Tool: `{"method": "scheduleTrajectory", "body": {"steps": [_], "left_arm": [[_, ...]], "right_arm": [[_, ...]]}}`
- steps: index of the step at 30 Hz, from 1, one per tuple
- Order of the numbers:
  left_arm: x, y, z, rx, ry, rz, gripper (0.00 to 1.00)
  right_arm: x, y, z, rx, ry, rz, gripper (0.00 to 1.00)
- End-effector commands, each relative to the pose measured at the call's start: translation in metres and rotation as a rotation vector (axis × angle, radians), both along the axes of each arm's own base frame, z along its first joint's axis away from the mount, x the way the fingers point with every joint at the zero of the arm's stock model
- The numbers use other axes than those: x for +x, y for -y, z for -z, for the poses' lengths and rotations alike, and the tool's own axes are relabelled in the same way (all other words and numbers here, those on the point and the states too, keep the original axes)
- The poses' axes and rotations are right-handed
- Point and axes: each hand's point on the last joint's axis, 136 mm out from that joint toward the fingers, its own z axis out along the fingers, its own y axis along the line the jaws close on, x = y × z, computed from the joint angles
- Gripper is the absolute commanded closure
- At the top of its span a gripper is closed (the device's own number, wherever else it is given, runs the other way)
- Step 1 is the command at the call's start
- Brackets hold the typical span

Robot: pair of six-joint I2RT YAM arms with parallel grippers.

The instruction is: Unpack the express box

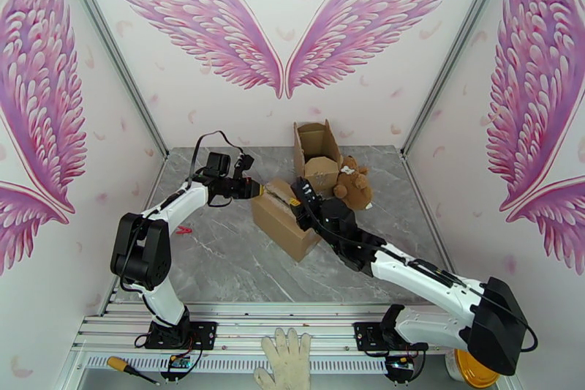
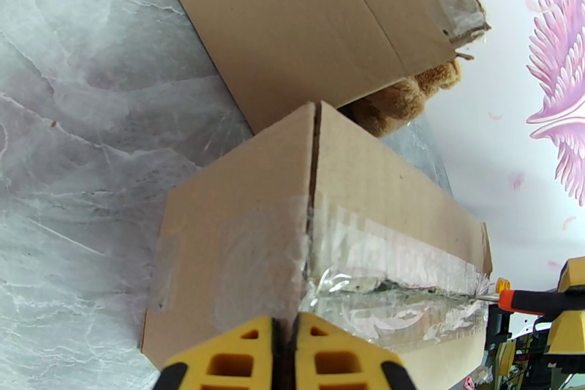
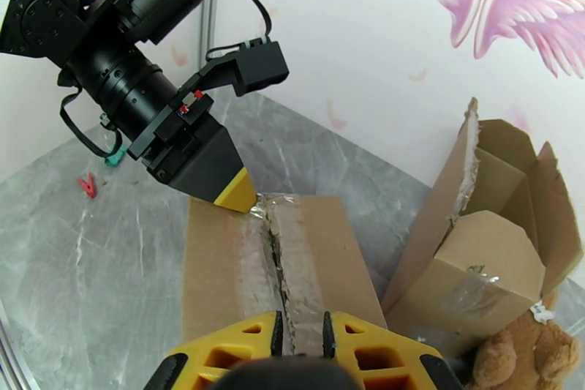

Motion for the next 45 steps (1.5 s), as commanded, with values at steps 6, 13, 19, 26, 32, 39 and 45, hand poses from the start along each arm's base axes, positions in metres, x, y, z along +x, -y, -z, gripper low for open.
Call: {"method": "scheduleTrajectory", "body": {"steps": [6,13,19,26,32,39,45], "left_arm": [[-0.004,-0.042,0.072,0.221,-0.183,-0.155,1.0],[-0.004,-0.044,0.072,0.232,-0.183,-0.161,1.0],[-0.004,-0.044,0.072,0.235,-0.184,-0.164,1.0],[-0.003,-0.043,0.066,0.229,-0.171,-0.169,1.0],[-0.003,-0.038,0.048,0.212,-0.134,-0.174,1.0],[-0.016,-0.045,0.027,0.177,-0.113,-0.261,1.0],[-0.035,-0.056,-0.011,0.122,-0.058,-0.372,1.0]], "right_arm": [[-0.01,0.03,0.016,-0.041,-0.04,0.088,1.0],[-0.021,0.044,0.015,-0.014,-0.048,0.108,1.0],[-0.03,0.053,0.023,-0.007,-0.077,0.114,1.0],[-0.038,0.061,0.022,0.006,-0.098,0.123,1.0],[-0.043,0.072,0.001,0.059,-0.049,0.143,1.0],[-0.035,0.089,-0.022,0.148,0.011,0.25,1.0],[-0.013,0.103,-0.02,0.27,-0.035,0.373,1.0]]}}
